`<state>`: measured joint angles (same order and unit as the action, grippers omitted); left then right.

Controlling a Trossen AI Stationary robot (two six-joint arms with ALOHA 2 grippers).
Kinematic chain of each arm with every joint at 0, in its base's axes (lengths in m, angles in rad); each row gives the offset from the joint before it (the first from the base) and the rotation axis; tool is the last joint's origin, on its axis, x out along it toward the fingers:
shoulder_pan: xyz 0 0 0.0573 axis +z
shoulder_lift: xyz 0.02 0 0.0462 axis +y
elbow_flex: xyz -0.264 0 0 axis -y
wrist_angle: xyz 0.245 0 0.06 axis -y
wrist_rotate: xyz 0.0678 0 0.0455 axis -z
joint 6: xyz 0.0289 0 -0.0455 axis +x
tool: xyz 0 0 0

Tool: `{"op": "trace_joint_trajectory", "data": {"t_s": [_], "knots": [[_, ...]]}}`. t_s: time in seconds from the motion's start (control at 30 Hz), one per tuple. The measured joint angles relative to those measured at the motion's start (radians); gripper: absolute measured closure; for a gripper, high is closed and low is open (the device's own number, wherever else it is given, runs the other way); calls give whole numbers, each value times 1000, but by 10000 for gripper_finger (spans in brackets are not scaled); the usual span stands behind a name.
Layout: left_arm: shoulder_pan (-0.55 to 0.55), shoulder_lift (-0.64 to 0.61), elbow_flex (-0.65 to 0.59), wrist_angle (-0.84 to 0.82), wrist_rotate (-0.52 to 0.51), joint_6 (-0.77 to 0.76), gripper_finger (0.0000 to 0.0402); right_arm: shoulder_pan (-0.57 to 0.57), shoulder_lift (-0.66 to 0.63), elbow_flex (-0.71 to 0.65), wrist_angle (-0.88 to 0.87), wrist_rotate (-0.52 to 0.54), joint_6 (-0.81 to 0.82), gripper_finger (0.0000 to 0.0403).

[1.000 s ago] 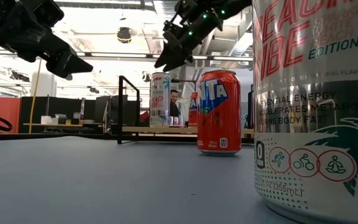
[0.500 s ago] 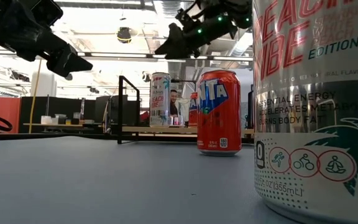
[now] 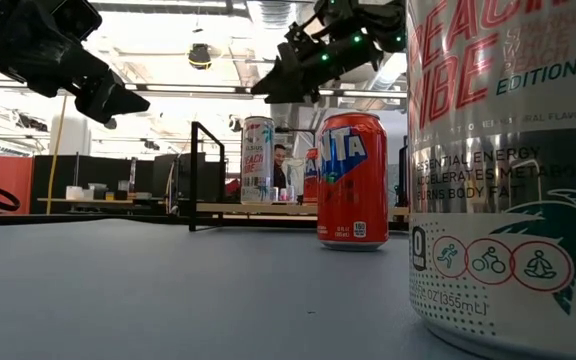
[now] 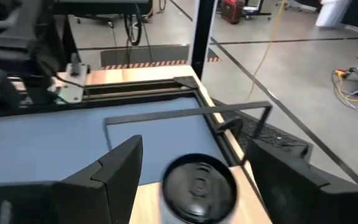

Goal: Place canned beverage on shelf
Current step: Put the top left black soda can on the shelf

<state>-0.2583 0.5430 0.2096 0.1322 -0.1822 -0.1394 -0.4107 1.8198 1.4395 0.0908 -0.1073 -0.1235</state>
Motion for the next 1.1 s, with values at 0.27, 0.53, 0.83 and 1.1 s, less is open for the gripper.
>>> {"op": "trace_joint_trajectory", "data": {"t_s": [0.27,0.53,0.83,1.1], "knots": [[0,0,0,2,2,-2,38,-13,34,-6,25,-14,-8,111],[0,0,0,0,10,-11,38,-23,80,-6,61,-35,-23,111],[0,0,0,-2,11,-5,38,-24,85,-6,49,-49,-15,111],[0,0,0,-2,11,-5,38,-25,101,-7,56,-49,0,111]]}}
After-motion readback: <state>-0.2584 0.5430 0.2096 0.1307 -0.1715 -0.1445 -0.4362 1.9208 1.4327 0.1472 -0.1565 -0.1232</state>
